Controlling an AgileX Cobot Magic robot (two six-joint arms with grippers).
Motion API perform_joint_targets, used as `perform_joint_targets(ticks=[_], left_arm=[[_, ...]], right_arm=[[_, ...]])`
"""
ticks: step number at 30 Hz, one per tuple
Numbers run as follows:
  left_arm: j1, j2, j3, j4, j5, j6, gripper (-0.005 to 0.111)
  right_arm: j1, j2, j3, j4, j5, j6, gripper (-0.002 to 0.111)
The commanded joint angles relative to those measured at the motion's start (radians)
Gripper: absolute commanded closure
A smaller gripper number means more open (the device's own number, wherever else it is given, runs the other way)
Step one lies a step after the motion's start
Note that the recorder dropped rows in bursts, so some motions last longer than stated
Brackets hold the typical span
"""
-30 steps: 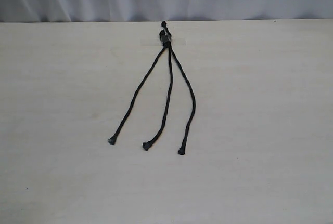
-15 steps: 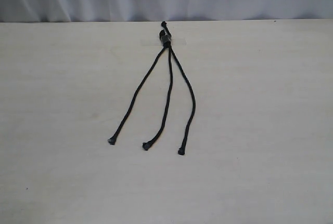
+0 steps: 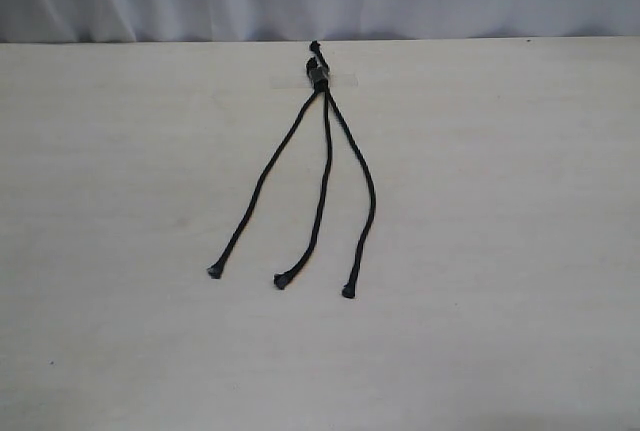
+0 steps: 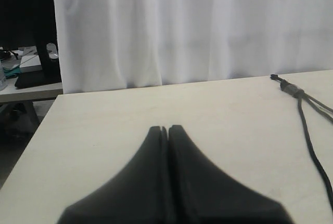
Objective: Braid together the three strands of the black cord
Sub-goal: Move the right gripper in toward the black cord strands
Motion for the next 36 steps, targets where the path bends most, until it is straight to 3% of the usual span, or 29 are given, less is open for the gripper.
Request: perform_joint_targets(ticks=[1, 7, 26, 36], left_arm=[[0.002, -0.002, 0.003, -0.003, -0.013, -0.002, 0.107], [0.002, -0.002, 0.003, -0.003, -0.013, -0.002, 0.107], [0.002, -0.002, 0.003, -0.01, -0.014, -0.002, 0.107], [0.002, -0.002, 0.003, -0.006, -0.126, -0.002, 0.107]], right_arm=[[0.002, 0.11, -0.081, -0.012, 0.161, -0.005, 0.104], [0.002, 0.297, -0.234, 0.014, 0.424, -0.015, 0.104], [0.002, 0.364, -0.246, 0.079, 0.433, 0.045, 0.104], [0.002, 0.364, -0.246, 0.084, 0.433, 0.046, 0.104]])
